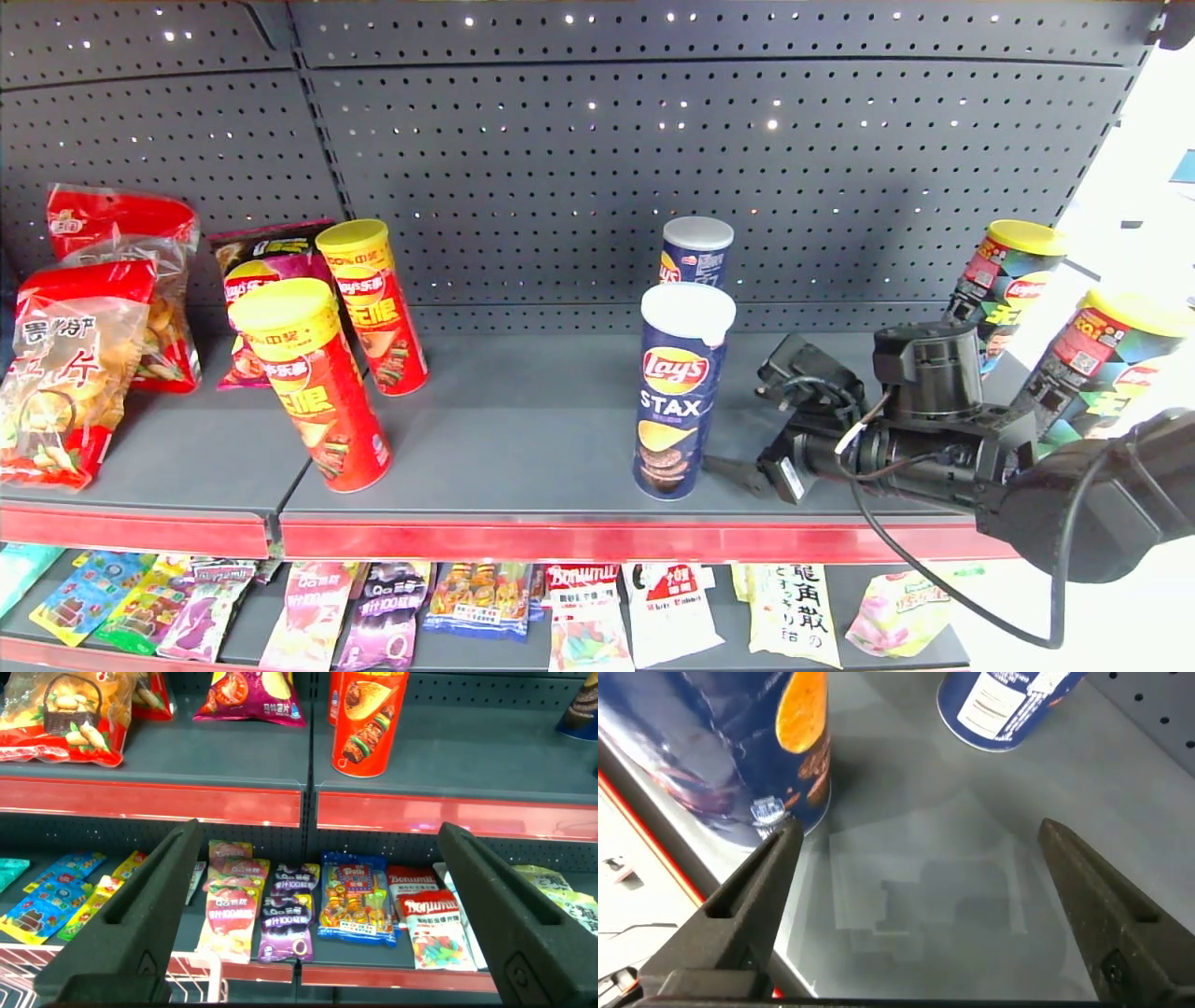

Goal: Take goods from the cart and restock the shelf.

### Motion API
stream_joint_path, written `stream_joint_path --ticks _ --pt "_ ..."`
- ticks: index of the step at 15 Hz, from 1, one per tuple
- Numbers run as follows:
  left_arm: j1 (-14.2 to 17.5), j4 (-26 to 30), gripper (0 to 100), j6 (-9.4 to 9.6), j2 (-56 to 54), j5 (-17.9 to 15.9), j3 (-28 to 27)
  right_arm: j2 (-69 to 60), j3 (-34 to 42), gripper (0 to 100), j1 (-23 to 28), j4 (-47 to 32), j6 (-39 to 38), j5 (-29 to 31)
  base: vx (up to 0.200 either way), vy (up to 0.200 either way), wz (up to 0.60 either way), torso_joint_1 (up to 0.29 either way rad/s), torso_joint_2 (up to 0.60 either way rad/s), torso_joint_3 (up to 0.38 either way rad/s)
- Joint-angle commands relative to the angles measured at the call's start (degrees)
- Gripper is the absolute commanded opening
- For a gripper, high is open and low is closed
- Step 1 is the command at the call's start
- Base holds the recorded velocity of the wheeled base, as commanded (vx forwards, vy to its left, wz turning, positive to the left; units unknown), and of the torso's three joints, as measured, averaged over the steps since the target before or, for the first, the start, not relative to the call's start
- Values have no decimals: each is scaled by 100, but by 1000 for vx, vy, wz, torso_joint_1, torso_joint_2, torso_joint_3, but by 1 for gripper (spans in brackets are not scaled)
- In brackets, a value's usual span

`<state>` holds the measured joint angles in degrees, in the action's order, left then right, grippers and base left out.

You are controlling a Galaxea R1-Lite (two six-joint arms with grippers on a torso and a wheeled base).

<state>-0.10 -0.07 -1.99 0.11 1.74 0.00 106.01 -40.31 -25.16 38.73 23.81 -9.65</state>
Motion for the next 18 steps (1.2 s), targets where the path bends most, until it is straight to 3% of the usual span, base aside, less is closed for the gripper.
stream_joint_path --ticks 1,4,9,12,14,18 --pt "1 -1 100 -3 -2 1 0 -36 59 100 46 3 10 -1 0 0 0 0 0 0" --pt "1 -1 100 -3 -2 1 0 -370 322 100 126 38 -34 -1 0 0 0 0 0 0" --pt "1 -1 100 -3 -2 1 0 -2708 2485 100 82 29 -447 -45 0 0 0 0 0 0" --pt "1 -1 100 -3 -2 1 0 -3904 3205 100 90 12 -491 -45 0 0 0 0 0 0" --pt "1 -1 100 -3 -2 1 0 -5073 3864 100 372 -58 -614 -36 0 0 0 0 0 0" --pt "1 -1 100 -3 -2 1 0 -7270 4031 100 1602 -1570 -816 -19 0 0 0 0 0 0"
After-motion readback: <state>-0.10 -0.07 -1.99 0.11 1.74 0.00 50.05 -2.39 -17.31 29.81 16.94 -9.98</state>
